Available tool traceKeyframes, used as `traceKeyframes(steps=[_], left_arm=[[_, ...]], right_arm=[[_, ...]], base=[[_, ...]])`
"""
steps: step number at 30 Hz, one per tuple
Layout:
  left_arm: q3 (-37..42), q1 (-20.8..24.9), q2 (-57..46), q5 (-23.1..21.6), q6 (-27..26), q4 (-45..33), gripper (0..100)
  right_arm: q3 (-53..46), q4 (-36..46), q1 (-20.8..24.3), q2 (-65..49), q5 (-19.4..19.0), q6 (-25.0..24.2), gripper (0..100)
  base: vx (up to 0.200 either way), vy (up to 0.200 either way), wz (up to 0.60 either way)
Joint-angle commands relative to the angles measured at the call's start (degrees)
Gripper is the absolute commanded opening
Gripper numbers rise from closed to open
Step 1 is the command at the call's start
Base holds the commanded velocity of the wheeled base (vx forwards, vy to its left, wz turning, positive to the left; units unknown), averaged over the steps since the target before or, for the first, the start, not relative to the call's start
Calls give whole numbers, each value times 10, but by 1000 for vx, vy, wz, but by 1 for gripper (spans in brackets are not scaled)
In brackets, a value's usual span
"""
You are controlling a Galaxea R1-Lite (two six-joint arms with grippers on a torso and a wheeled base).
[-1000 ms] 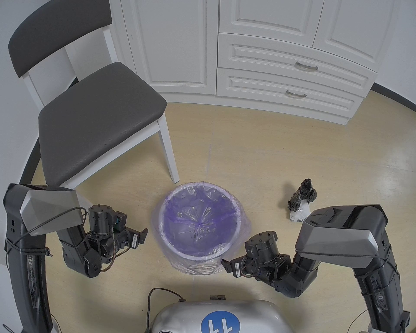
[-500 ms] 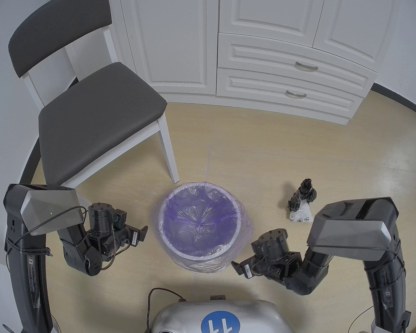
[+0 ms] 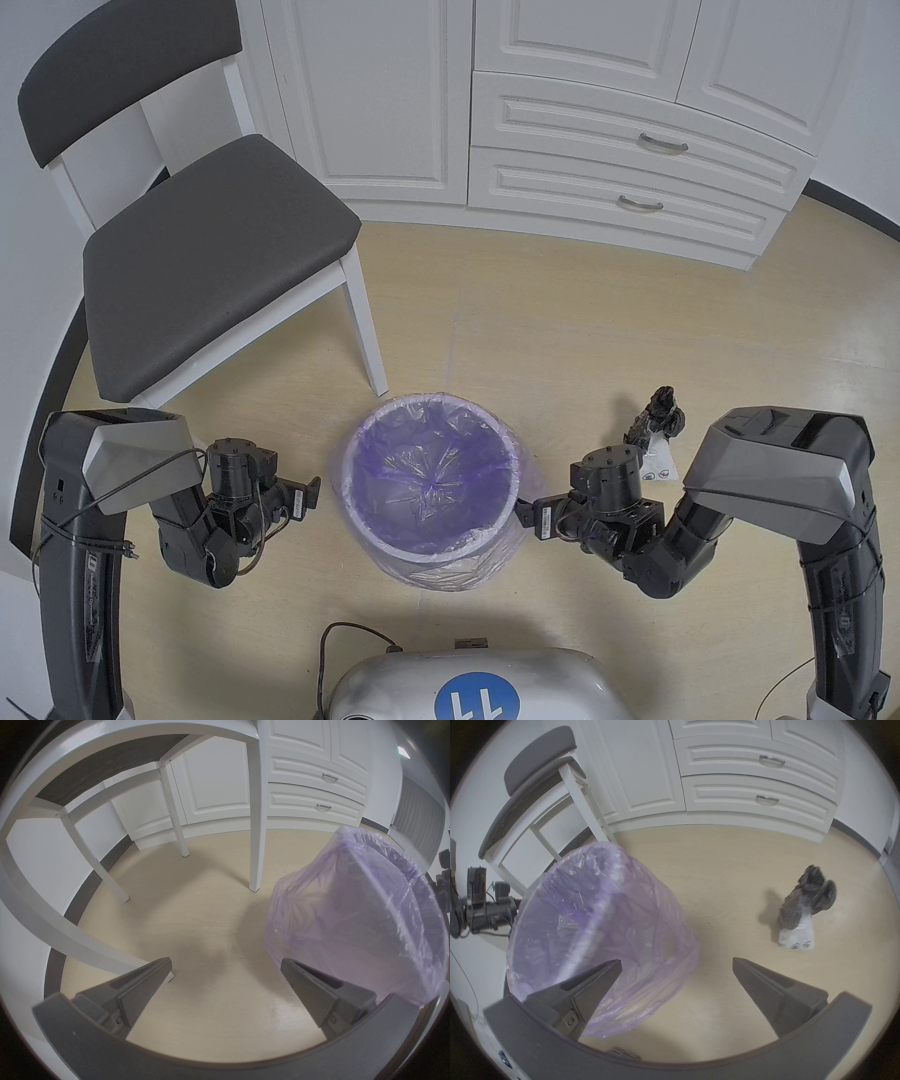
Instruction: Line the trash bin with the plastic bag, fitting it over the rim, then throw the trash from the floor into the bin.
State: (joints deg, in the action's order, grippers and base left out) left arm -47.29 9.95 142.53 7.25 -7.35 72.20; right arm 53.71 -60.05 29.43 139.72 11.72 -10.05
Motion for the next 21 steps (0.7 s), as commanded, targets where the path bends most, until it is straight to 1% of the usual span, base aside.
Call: traceKeyframes(steps=[1, 4, 8, 11, 12, 13, 21], left_arm=[[-14, 0, 20, 4, 8, 0, 100], [-14, 0, 20, 4, 8, 0, 100], [-14, -1, 19, 4, 8, 0, 100], [-14, -3, 17, 4, 8, 0, 100], [-14, -3, 16, 4, 8, 0, 100], [-13, -4, 15, 4, 9, 2, 100], [-14, -4, 19, 5, 10, 5, 100]], right_arm=[[51, -2, 10, 65, -3, -27, 100], [63, -2, 7, 86, -7, -29, 100], [83, 13, 3, 101, -29, -37, 100], [110, 71, -1, 98, -42, -50, 100], [113, 78, -2, 97, -44, -50, 100], [141, 123, -4, 98, -48, -52, 100], [250, 290, -10, 104, -42, -67, 100]], base=[[0, 0, 0], [0, 0, 0], [0, 0, 0], [0, 0, 0], [0, 0, 0], [0, 0, 0], [0, 0, 0]])
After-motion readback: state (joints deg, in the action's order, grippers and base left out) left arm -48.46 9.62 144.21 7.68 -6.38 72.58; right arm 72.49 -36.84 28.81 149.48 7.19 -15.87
